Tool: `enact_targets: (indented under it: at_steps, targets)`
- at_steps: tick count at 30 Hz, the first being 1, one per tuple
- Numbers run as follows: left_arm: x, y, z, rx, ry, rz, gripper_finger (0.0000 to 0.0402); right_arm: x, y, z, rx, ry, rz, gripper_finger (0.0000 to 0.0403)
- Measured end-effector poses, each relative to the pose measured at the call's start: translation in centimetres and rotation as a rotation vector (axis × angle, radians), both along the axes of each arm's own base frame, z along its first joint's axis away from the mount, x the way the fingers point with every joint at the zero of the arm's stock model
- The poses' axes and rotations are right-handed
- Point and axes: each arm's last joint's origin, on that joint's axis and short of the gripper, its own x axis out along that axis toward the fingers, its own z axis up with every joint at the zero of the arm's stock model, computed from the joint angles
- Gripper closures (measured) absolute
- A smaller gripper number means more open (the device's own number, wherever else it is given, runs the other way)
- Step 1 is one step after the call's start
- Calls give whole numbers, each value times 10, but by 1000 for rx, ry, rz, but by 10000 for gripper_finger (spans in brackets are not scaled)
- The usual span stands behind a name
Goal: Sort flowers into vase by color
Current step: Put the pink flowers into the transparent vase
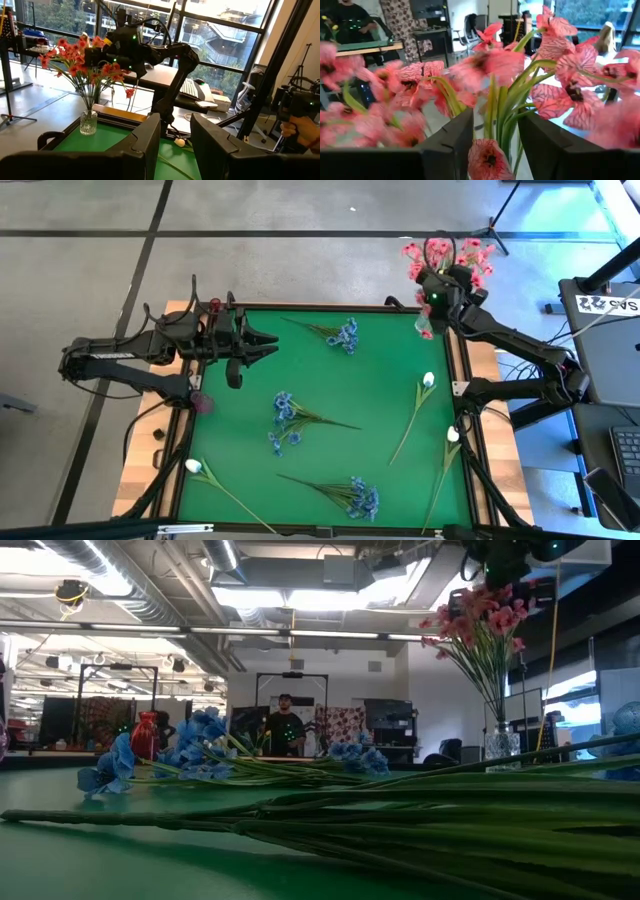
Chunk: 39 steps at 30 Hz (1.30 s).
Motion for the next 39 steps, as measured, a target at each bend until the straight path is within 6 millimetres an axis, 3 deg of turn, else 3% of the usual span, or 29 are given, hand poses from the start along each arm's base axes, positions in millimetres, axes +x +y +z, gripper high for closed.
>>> enact_targets:
  at_steps: [7,17,27,39]
  targets:
    - [0,0,0,3,0,1,297,3,-2,14,-26,64,23,246]
    - [0,0,0,3,0,0,297,-3,-3,18,-27,89,-12,261]
    - [0,0,0,10,1,9,297,-16,7,33,-143,-170,33,311]
    - [0,0,0,5,1,8,297,-17,9,36,-190,-336,118,315]
